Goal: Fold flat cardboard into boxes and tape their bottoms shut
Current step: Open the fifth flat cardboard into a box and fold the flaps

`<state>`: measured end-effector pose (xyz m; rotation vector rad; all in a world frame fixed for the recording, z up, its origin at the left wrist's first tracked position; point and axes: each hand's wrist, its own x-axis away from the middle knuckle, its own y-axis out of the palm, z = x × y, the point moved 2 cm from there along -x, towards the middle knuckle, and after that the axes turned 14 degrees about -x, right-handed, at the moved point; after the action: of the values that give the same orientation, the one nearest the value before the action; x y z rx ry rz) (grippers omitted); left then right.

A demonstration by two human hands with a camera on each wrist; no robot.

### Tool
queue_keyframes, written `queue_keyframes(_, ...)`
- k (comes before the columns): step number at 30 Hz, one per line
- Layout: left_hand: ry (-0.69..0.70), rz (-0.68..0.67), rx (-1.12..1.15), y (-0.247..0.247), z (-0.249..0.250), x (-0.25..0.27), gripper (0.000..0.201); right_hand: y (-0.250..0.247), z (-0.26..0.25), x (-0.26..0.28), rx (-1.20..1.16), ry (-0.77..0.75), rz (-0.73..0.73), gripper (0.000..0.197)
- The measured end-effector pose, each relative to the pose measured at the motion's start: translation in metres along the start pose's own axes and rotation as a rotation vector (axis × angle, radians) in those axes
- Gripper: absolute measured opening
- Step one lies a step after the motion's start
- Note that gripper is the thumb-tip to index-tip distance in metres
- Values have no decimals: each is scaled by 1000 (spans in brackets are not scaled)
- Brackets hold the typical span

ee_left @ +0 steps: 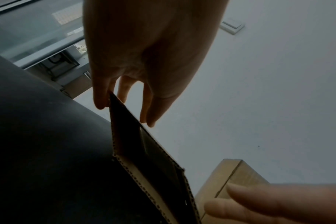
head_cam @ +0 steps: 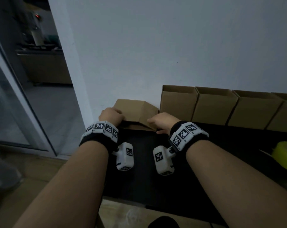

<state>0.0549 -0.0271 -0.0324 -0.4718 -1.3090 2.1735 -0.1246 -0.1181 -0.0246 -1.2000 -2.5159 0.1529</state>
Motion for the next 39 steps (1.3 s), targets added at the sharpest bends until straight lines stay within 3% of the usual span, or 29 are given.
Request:
queue_keyframes(4,-65,62,52,-2,-9,1,19,1,-3,1,2,51,32,41)
queue_keyframes(10,-188,27,190,-7,-23,15,62,1,2,7,-28,90,76,42)
queue_keyframes(15,-205,-81,288,-14,-31,40,41,-2,7,25,-17,56,95,29)
queue_keyframes(17,-197,-66,339,-16,-29,49,47,-5,7,33,-26,30,102,33)
queue_keyframes(19,-176,-53,401,-20,-20,60,54,-12,3,42,-31,-13,105,37)
queue_keyframes(23,-92,-58,500,-27,11,92,38,-37,-4,67,-37,-98,152,45)
queue_keyframes(27,15,-69,621,-21,48,115,42,-76,-4,93,-72,-137,210,48)
queue_keyframes(33,166,-160,726,2,104,151,31,-130,6,126,-145,-181,275,24)
queue_keyframes(39,251,-219,824,23,143,181,33,-165,21,143,-262,-129,333,43)
